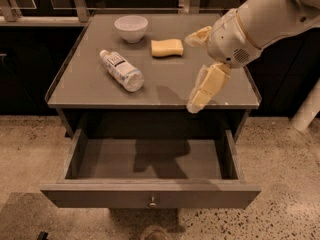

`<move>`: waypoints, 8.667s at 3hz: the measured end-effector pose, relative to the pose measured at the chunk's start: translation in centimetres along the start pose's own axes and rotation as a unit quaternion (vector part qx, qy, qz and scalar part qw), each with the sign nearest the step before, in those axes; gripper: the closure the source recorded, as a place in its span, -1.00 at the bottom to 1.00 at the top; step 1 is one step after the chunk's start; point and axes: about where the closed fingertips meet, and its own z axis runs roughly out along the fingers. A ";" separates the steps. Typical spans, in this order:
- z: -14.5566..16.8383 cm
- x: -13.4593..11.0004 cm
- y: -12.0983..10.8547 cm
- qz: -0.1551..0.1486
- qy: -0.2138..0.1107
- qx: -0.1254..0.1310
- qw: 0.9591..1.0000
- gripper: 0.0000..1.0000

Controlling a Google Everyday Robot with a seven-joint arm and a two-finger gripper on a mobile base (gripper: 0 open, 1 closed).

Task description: Place blue plastic bottle into top drawer

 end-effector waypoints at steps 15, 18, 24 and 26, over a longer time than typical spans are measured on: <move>22.2 -7.9 -11.2 0.028 -0.170 0.018 0.985 -1.00; 21.9 -7.9 -12.4 0.023 -0.133 0.028 0.990 -1.00; 23.2 -6.4 -12.2 0.043 -0.099 0.010 0.994 0.32; 23.0 -6.5 -11.5 0.036 -0.106 0.001 0.994 1.00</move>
Offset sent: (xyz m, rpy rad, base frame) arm 0.0757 0.0521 -0.0479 0.2088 -0.0148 0.0175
